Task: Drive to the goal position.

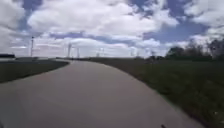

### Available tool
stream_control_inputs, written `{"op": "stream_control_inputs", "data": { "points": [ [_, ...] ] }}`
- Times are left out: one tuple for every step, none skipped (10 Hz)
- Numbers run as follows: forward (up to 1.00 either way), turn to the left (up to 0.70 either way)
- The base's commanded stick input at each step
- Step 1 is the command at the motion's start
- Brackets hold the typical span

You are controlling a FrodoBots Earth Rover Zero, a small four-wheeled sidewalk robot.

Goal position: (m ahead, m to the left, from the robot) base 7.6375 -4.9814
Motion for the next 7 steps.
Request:
{"op": "stream_control_inputs", "data": {
  "points": [
    [1.0, 0.0],
    [1.0, 0.0],
    [1.0, 0.0],
    [1.0, 0.0],
    [1.0, 0.0],
    [1.0, 0.27],
    [1.0, 0.2]
  ]
}}
